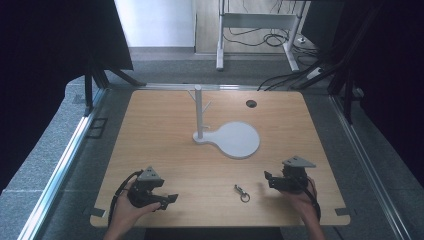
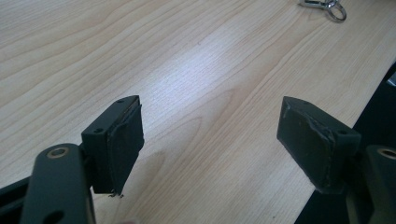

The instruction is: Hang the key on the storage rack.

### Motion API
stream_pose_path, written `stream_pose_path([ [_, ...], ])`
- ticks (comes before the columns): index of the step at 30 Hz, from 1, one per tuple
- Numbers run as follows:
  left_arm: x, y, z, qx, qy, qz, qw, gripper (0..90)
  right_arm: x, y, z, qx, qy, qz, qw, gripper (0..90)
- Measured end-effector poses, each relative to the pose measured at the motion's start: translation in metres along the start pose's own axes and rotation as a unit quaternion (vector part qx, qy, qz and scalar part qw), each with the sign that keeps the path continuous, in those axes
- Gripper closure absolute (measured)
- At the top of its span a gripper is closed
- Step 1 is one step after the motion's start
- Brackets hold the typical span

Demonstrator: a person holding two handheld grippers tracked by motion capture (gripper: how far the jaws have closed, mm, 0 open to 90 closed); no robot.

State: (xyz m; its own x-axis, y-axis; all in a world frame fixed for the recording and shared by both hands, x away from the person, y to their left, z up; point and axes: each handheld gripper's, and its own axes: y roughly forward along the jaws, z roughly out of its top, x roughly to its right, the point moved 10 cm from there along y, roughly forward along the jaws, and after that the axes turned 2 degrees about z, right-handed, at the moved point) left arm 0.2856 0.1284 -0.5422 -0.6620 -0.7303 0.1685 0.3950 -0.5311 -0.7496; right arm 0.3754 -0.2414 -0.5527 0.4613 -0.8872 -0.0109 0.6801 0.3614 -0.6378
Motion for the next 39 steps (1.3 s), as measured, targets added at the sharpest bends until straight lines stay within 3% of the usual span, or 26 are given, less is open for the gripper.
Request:
stream_pose_path([
  [3,0.000,-0.001,0.001,0.003,-0.001,0.000,1.0000,23.3,0.005,-0.009,0.004,0.024,0.015,-0.002,0.9996,16.1],
  [7,0.001,-0.001,0.001,0.002,0.000,-0.001,1.0000,23.3,0.006,-0.019,0.012,0.055,0.047,0.029,0.9969,18.3],
  [11,0.000,0.000,0.000,0.002,-0.002,-0.002,1.0000,23.3,0.009,-0.022,0.009,0.043,0.030,0.017,0.9985,20.6],
  [17,0.000,-0.001,0.001,0.003,-0.001,-0.002,1.0000,23.3,0.003,-0.025,0.011,0.049,0.042,0.042,0.9970,24.4],
  [24,0.003,-0.002,0.003,0.009,0.001,-0.004,1.0000,23.3,-0.003,-0.033,0.013,0.051,0.026,0.043,0.9974,27.4],
  [29,-0.001,-0.002,0.003,0.013,-0.003,-0.001,0.9999,23.4,-0.004,-0.036,0.016,0.055,0.043,0.054,0.9961,28.4],
  [34,-0.002,-0.004,0.003,0.015,-0.005,-0.001,0.9999,23.4,-0.004,-0.035,0.015,0.050,0.043,0.052,0.9965,30.3],
  [39,0.003,-0.002,0.005,0.014,-0.001,0.000,0.9999,23.5,-0.002,-0.042,0.017,0.050,0.028,0.043,0.9974,33.5],
])
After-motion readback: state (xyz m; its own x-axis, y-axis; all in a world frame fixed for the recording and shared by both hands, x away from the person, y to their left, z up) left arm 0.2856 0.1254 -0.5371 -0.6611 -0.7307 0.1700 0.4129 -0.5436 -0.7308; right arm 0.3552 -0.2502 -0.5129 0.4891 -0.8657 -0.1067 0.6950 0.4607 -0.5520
